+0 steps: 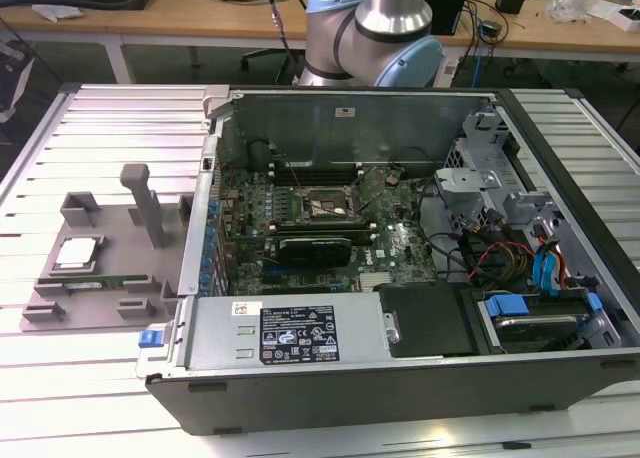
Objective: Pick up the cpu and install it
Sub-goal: 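Reach for the cpu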
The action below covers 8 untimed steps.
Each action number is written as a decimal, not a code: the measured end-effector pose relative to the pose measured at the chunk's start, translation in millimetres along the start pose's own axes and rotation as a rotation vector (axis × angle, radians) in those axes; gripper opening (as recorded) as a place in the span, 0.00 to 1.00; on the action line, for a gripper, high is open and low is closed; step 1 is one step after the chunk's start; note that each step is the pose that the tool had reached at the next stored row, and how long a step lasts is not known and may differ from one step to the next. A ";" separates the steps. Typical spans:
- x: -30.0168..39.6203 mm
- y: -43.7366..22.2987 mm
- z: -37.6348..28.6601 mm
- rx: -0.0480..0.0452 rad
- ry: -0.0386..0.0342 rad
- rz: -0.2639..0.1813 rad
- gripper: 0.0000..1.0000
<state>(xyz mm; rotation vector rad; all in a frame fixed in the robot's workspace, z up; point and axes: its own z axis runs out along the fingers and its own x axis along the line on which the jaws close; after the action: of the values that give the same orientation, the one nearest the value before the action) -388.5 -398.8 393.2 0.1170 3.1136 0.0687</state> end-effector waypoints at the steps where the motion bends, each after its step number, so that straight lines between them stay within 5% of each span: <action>1: 2.3 -0.2 0.0 -0.0001 0.0000 0.000 0.11; 8: 20.4 -1.6 -0.5 -0.0001 -0.0001 0.000 0.11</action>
<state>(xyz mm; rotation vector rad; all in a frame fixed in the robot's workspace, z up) -408.9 -398.9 393.2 0.1168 3.1136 0.0688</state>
